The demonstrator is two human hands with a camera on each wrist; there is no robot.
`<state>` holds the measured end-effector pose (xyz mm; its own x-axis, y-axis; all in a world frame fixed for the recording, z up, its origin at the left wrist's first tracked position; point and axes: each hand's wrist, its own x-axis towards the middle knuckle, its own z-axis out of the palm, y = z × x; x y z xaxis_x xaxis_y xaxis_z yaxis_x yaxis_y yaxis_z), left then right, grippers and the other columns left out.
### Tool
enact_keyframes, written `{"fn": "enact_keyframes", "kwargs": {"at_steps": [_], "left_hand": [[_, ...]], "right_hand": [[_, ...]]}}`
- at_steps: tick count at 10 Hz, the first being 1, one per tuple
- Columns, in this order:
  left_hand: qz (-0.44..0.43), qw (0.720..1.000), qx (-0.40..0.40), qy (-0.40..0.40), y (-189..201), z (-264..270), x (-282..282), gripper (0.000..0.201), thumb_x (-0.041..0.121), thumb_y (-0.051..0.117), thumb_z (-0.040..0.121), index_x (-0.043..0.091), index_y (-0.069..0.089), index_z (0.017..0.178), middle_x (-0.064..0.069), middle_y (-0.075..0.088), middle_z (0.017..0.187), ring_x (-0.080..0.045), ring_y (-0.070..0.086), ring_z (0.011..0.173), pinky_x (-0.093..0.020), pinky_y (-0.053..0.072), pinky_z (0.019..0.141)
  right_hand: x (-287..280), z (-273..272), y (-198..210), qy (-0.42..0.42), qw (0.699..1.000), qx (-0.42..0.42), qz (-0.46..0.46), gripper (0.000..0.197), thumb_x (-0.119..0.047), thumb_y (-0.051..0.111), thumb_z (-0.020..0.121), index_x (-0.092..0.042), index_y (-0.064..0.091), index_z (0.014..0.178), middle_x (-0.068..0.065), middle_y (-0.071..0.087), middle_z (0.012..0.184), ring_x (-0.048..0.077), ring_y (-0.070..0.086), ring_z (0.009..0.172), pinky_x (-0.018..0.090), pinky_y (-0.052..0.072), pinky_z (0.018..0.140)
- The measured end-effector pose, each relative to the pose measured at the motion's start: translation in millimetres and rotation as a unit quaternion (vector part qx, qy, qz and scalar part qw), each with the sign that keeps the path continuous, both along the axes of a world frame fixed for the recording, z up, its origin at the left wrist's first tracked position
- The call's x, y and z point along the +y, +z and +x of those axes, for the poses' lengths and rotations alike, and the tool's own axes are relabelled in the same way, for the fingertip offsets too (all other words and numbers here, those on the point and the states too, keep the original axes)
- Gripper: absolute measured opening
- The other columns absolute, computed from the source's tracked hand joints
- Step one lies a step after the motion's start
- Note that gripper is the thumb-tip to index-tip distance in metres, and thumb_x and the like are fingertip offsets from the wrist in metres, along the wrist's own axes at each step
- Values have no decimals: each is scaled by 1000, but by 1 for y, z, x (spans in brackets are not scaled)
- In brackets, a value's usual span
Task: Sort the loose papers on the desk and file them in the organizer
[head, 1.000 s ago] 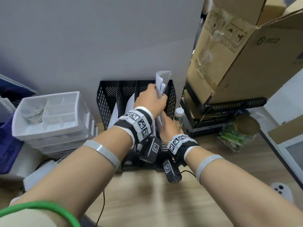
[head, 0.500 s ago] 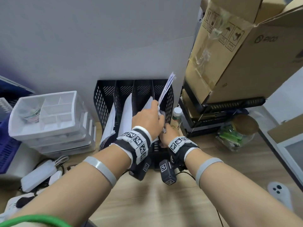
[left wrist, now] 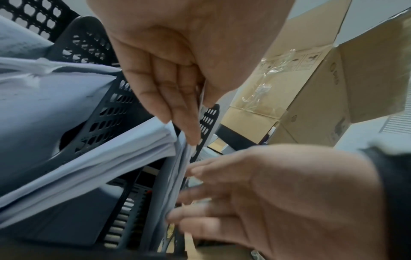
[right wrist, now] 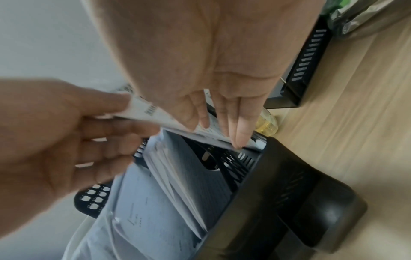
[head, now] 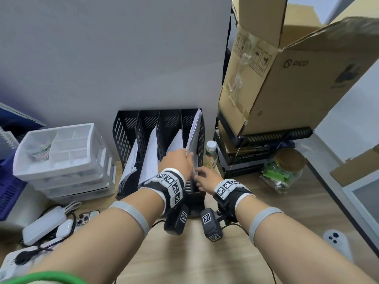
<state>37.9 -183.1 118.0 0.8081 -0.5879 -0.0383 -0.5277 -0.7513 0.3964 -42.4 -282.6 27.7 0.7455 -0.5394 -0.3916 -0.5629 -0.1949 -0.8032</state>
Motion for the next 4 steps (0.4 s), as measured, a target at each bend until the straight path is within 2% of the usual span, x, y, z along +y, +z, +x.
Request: {"fn": "enact_keyframes", "kwargs": {"at_steps": [1, 2, 3, 4], "left_hand": [[31, 996, 83, 12, -7, -4, 0, 47, 55, 43, 95, 15, 58, 76, -5, 73, 70, -27, 70, 68, -34, 58, 68], [34, 991, 131, 18, -7, -9, 7, 53, 52, 40, 96, 12, 65, 73, -1, 70, 53, -23, 69, 58, -31, 59, 69], [-43, 981, 185, 22, -7, -11, 19, 57, 54, 42, 92, 10, 71, 70, -3, 73, 55, -23, 73, 56, -36, 63, 69], [-192, 942, 270, 48, -2, -9, 37, 43, 39, 52, 94, 8, 71, 72, -4, 71, 53, -19, 67, 46, -27, 58, 54]], "right_hand": [[-6, -15, 30, -20, 999, -29, -28, 37, -13, 53, 89, -18, 59, 125, 7, 66, 120, 24, 65, 106, 45, 53, 97], [-8, -36, 78, -44, 992, -116, 13, 28, -6, 50, 95, -12, 59, 121, 14, 66, 119, 26, 68, 104, 43, 56, 94], [7, -72, 157, -27, 972, -232, 28, 21, -3, 49, 98, -7, 62, 115, 18, 70, 110, 26, 73, 94, 40, 58, 83], [21, -123, 242, 41, 926, -376, -18, 20, -4, 51, 99, -5, 64, 114, 17, 72, 102, 29, 72, 94, 41, 57, 87]]}}
